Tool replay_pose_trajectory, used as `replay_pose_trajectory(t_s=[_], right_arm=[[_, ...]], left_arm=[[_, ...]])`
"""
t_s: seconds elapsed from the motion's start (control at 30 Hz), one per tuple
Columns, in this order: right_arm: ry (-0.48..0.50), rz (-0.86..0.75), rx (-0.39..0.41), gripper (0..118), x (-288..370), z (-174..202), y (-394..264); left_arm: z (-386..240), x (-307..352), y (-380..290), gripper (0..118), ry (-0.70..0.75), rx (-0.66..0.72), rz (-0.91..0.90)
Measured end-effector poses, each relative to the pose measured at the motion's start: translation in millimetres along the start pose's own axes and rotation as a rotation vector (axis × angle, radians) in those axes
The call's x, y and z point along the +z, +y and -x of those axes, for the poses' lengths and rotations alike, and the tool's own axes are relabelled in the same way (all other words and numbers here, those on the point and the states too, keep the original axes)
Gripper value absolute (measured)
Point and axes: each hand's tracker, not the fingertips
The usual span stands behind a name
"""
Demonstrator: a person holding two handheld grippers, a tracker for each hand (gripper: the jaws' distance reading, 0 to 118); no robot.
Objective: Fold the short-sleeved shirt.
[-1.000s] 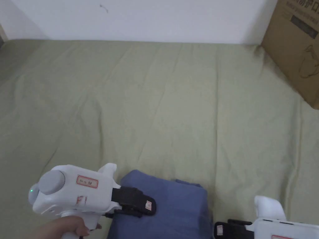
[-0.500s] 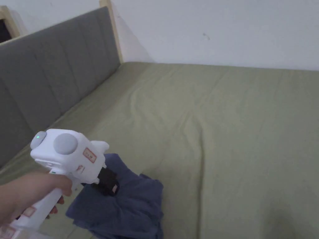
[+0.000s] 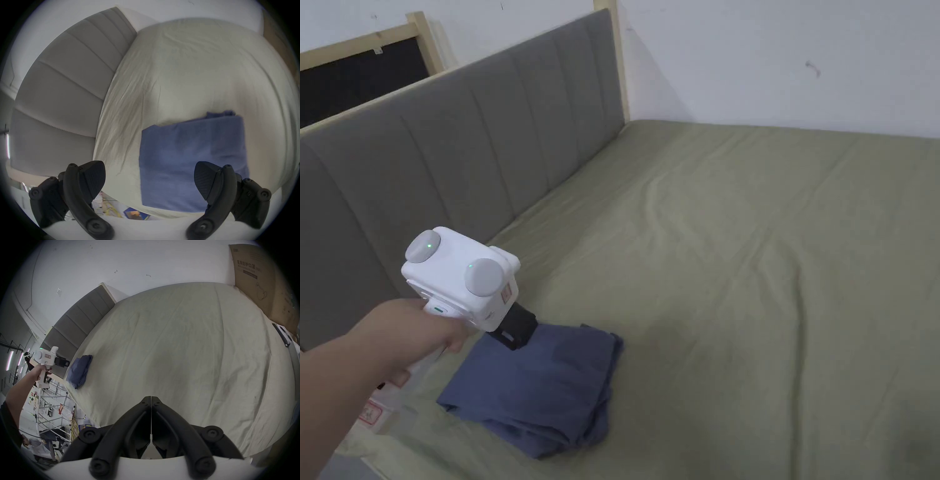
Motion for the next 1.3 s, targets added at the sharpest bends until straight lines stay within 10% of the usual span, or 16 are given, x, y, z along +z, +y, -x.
replay_pose_trajectory(t_s=[0.13,0.27,0.4,0.67,1.0,1.3], right_arm=[[-0.013,-0.006,-0.038,1,11,-12,-6],[-0.032,-0.051,-0.059,1,32,-21,-9],[-0.040,-0.102,-0.045,1,66,-28,-7],[-0.070,-0.390,-0.014,1,155,-40,-17],[-0.355,-1.199,0.308,1,236,-10,-71],[-0.482,-1.161,0.266,1,221,-31,-96]], left_arm=[[-39,33,-13,89,-0.218,0.070,-0.076],[-132,79,-59,5,-0.435,0.130,-0.263],[-219,136,-106,0,-0.683,0.173,-0.458],[-297,270,-140,0,-0.711,0.156,-0.884],[-339,358,-166,0,-0.433,0.214,-1.321],[-362,355,-191,0,-0.290,0.268,-1.318]])
